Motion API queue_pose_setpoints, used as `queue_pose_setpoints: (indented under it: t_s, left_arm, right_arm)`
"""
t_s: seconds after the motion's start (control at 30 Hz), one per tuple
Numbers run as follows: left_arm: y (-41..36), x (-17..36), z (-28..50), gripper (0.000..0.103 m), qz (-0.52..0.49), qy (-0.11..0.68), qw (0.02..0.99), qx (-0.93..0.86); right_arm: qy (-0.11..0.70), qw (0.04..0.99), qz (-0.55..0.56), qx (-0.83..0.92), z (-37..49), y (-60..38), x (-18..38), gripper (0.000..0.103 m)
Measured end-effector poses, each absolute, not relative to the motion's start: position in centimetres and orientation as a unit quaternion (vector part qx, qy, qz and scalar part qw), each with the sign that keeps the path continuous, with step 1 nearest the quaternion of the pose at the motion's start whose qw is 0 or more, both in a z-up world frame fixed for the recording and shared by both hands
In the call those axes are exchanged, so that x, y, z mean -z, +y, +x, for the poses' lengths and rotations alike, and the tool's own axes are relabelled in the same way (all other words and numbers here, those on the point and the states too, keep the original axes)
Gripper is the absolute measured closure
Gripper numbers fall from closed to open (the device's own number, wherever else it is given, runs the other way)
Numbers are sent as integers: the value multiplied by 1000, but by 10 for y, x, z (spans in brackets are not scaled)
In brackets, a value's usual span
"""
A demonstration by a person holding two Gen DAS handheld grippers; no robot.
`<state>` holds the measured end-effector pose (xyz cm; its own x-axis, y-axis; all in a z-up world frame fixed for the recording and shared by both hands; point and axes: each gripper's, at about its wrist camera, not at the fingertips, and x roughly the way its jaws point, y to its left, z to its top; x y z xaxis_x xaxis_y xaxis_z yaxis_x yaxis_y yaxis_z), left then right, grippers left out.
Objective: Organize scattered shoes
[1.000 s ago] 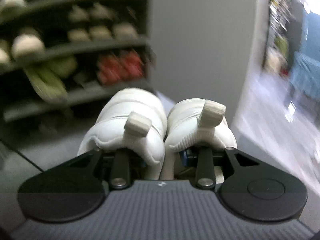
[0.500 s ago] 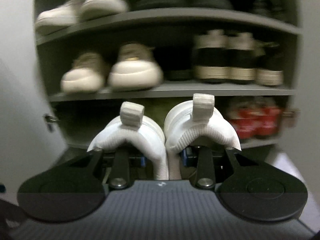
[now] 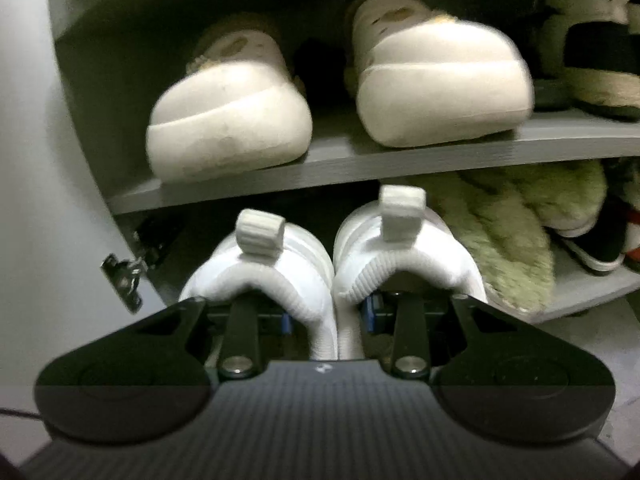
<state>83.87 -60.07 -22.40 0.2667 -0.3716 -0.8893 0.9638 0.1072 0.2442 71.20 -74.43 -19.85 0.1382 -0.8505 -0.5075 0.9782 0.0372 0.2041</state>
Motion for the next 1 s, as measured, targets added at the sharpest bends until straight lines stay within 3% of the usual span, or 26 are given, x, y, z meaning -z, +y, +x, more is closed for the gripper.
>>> queue_pose_setpoints:
  t_s: [0.37, 0.83, 1.0]
  left_arm:
    - [-612, 265, 824, 4, 438, 347, 652, 512]
    - [-684, 389, 813, 3, 432, 372, 639, 516]
    - [-691, 389, 799, 7, 407, 332, 640, 561]
  right_arm:
    - [138, 690, 285, 651, 727, -807, 215, 65]
    - [149, 681, 311, 646, 716, -838, 227, 64]
    - [144, 678, 318, 647, 713, -837, 229, 64]
